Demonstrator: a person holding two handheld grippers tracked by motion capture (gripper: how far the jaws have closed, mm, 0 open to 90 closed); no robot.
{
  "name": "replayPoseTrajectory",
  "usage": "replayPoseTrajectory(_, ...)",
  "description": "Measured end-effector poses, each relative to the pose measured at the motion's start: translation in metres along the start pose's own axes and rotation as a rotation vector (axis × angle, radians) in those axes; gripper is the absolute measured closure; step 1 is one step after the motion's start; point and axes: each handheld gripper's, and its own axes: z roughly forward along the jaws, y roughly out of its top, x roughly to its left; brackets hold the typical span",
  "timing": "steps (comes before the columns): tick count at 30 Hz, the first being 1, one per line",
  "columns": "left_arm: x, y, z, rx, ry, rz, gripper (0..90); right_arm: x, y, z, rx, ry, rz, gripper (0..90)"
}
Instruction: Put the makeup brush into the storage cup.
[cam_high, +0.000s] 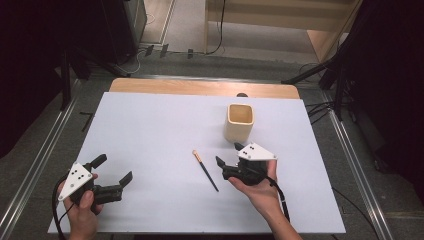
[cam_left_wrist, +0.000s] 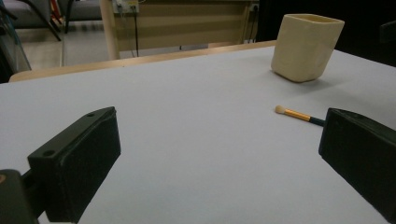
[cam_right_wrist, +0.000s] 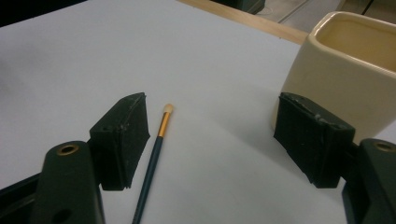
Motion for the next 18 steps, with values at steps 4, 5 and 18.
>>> replayPoseTrajectory(4, 0.000, 0.000, 0.000, -0.001, -0.002, 0.000, 0.0, 0.002, 0.006, 0.007, 0.040, 0.025, -0.010, 31.2)
replayPoseTrajectory(5, 0.000, 0.000, 0.000, -0.003, -0.001, 0.001, 0.0, 0.002, 0.007, 0.009, 0.051, 0.033, -0.013, 31.8)
replayPoseTrajectory(18, 0.001, 0.000, 0.000, -0.006, 0.000, -0.002, 0.0, 0.013, 0.020, 0.033, 0.198, 0.048, -0.062, 43.1)
